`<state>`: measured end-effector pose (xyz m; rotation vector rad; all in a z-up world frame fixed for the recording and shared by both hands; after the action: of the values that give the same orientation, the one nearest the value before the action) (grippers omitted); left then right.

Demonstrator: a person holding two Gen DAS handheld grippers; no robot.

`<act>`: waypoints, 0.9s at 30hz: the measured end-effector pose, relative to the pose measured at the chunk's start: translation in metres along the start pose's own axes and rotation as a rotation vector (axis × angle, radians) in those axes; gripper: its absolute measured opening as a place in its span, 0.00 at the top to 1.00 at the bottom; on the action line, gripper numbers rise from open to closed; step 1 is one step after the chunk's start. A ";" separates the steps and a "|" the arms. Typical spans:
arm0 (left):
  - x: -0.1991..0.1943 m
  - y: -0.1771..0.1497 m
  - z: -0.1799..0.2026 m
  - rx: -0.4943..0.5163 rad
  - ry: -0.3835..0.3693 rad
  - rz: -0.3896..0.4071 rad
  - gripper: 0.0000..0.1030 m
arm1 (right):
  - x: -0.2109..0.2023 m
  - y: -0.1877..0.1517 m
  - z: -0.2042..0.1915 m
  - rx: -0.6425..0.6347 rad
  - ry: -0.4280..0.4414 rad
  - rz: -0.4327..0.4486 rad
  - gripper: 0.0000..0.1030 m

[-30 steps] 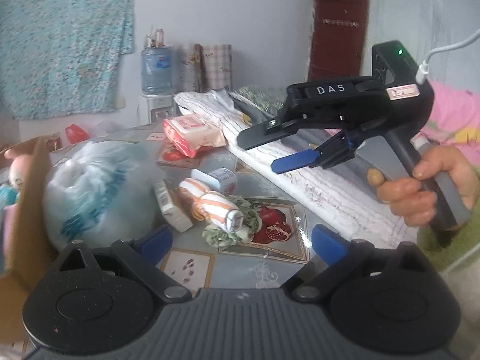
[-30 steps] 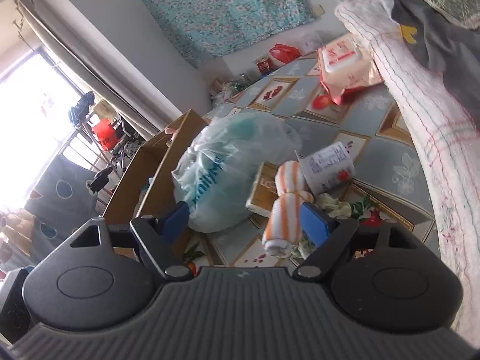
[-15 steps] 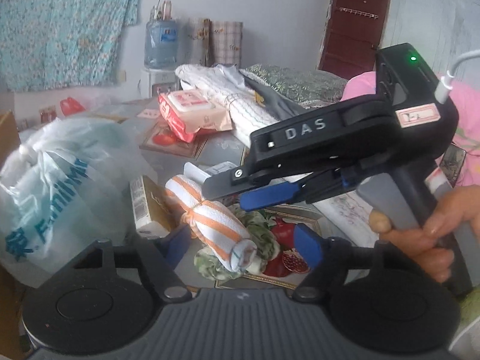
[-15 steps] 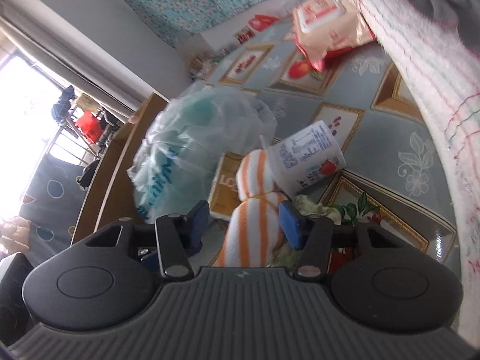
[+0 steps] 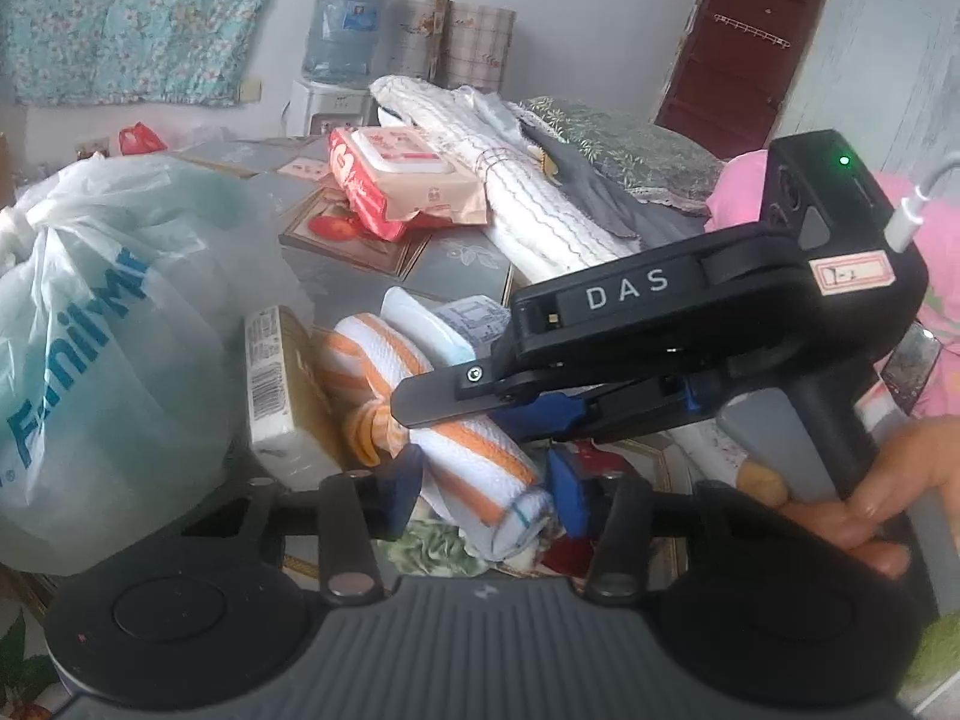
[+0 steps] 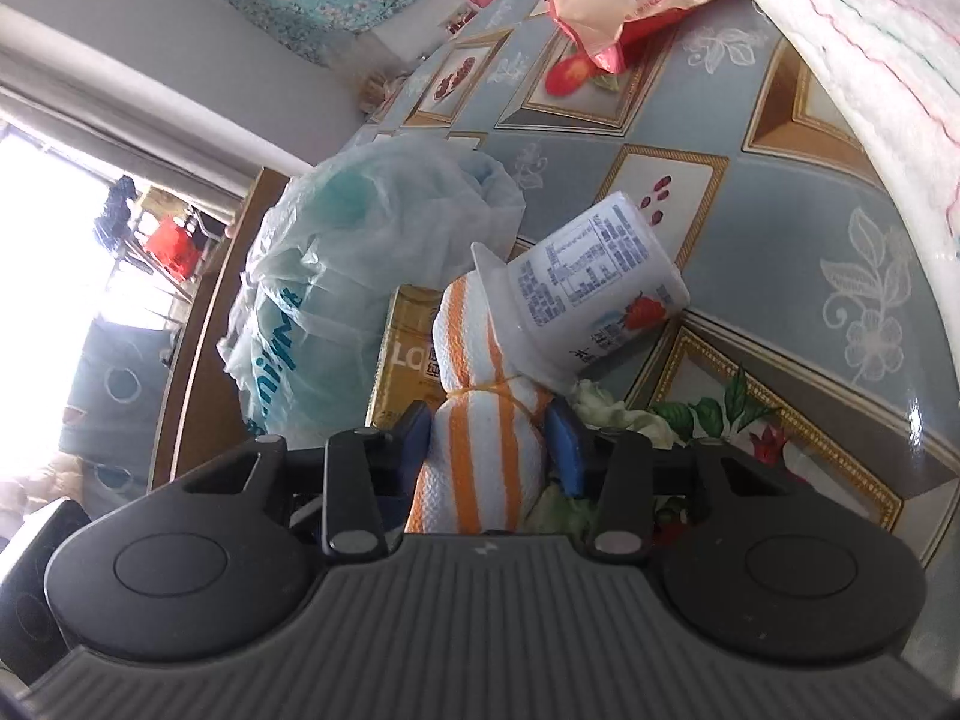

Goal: Organize soft objects
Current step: 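Grasp the orange-and-white striped rolled towel with the right gripper, then lift the striped towel with the right gripper and carry into the box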

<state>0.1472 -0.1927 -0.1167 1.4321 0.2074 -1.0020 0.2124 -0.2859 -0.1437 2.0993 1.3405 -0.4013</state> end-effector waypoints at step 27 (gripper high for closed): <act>-0.144 0.019 -0.002 0.094 0.007 0.349 0.58 | -0.057 -0.033 -0.122 -0.089 0.322 0.109 0.61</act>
<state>0.0746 -0.1307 -0.0079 1.4945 -0.0851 -0.7271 0.1488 -0.2387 -0.0293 2.2152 1.3824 0.0448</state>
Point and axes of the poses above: each gripper's, at about its wrist camera, not at the fingertips, and x roughly the way its jaws point, z to its right, y to its top, the point moved 10 cm from there along x, roughly the way its jaws point, and after that the axes turned 4 degrees about y, right-handed, at the moved point
